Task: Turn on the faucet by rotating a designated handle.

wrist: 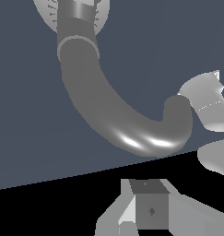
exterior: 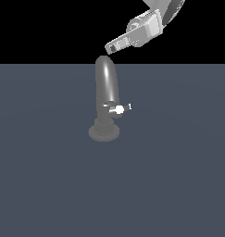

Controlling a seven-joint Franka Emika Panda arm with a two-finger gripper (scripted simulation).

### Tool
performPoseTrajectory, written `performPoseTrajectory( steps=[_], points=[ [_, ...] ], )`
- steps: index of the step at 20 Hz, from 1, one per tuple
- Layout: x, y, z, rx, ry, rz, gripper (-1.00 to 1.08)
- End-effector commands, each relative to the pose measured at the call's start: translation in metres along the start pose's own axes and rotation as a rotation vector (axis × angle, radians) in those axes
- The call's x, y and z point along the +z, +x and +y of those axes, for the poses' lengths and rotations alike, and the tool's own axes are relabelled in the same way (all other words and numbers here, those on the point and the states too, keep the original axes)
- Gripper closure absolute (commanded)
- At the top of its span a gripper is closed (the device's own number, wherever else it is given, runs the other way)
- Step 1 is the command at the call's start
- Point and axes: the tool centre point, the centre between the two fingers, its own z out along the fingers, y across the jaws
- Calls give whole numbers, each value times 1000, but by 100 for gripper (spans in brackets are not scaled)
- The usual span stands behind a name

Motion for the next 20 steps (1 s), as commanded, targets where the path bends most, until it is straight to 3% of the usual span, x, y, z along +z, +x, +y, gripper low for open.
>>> performPoseTrajectory(
  steps=[1,20],
  points=[
    [-1,14,-4,38,17,-49,108],
    [8,110,-18,300,134,-371,108]
  ],
)
